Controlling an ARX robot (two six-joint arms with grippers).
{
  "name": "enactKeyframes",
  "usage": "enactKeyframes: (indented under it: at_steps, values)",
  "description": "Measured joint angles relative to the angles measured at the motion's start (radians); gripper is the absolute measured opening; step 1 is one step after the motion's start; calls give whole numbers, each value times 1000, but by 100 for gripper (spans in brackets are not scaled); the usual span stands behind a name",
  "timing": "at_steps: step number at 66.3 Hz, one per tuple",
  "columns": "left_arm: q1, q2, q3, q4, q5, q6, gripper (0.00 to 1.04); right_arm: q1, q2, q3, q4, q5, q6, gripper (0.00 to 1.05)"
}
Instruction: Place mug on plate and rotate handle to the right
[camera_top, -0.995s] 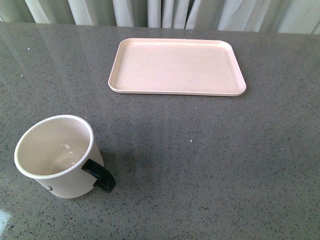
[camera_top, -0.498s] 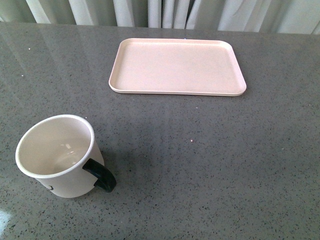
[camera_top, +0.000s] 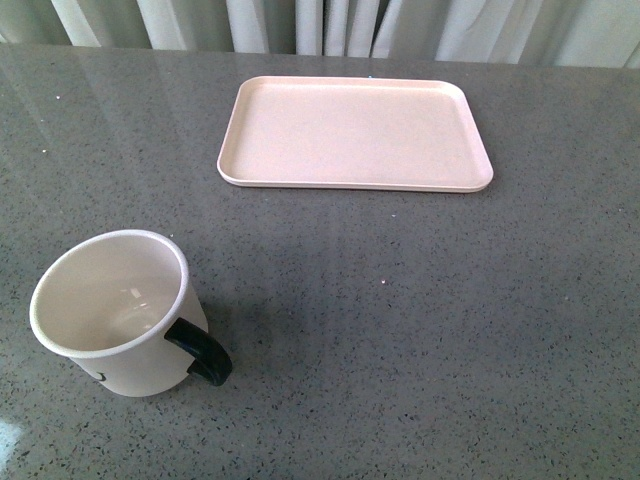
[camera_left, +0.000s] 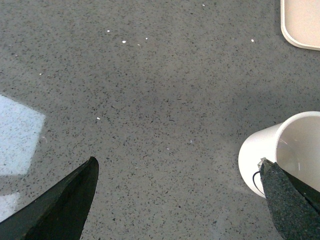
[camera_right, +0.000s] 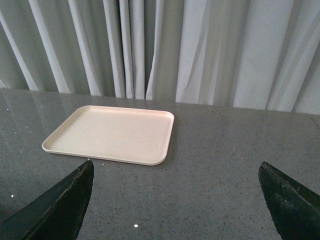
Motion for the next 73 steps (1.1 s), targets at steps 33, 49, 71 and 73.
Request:
enactKeyframes:
  at_steps: [33,49,71,73]
  values:
    - [-127,161,10,98,-21,-74,96,0,0,0,0,0,0,96]
    - [-153,209,12,132,-19,-101,96,0,0,0,0,0,0,96]
    - [-183,280,16,196,10,-119,96,0,0,0,0,0,0,96]
    - [-185,287,16,201,11,-119,96,0,0,0,0,0,0,96]
